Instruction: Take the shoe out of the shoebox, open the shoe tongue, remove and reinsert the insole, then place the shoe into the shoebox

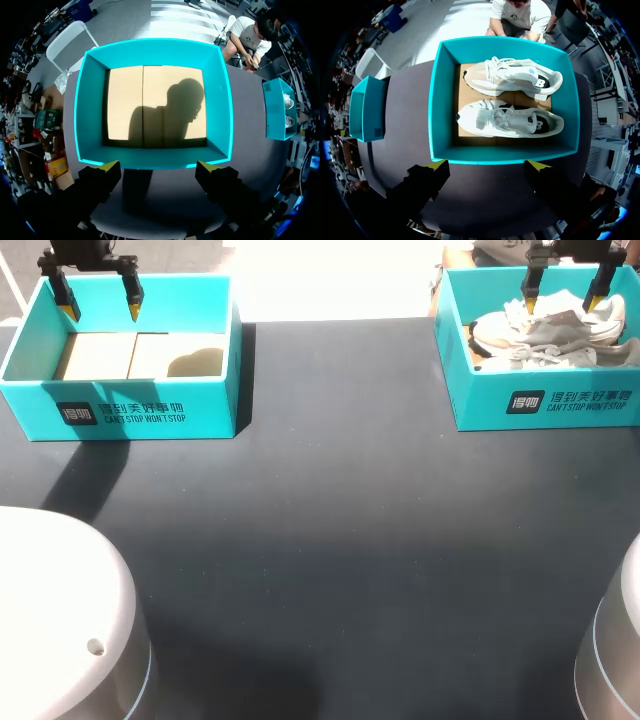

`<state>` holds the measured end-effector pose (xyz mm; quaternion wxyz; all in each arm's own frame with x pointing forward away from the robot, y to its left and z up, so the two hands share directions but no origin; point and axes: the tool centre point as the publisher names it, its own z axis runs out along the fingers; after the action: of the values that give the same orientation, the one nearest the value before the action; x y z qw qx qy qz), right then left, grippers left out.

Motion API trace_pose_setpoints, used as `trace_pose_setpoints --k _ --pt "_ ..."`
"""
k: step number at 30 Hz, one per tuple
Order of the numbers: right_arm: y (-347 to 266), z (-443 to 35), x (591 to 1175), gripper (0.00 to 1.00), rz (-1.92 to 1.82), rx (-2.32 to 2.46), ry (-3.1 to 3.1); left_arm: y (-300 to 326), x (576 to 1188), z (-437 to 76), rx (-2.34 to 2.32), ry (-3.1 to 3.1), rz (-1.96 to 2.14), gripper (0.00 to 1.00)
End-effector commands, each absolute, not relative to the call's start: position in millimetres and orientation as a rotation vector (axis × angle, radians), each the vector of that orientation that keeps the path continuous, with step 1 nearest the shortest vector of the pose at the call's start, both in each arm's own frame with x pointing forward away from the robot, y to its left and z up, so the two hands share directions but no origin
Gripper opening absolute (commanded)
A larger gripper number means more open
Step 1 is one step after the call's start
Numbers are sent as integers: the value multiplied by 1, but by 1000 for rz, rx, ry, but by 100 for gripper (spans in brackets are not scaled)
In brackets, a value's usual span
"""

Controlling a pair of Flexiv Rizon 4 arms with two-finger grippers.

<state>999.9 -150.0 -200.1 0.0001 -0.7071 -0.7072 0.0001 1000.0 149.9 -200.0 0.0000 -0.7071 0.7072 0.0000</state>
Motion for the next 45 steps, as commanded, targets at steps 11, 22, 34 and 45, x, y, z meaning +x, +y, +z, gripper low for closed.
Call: trace_pose_setpoints --k 11,22,34,45 --pt "-150 -200 1000 100 0 -2221 -2222 150 1000 -200 -2221 2222 0 100" --pt "-150 -200 1000 100 0 -2221 -2222 150 1000 -200 -2221 2222 0 100" --pt "-160 -205 999 100 -13 -2252 -2211 150 1000 -200 -2221 2222 0 100" --pt "-223 -216 1011 100 -39 -2343 -2217 150 1000 -200 -2221 2222 0 100"
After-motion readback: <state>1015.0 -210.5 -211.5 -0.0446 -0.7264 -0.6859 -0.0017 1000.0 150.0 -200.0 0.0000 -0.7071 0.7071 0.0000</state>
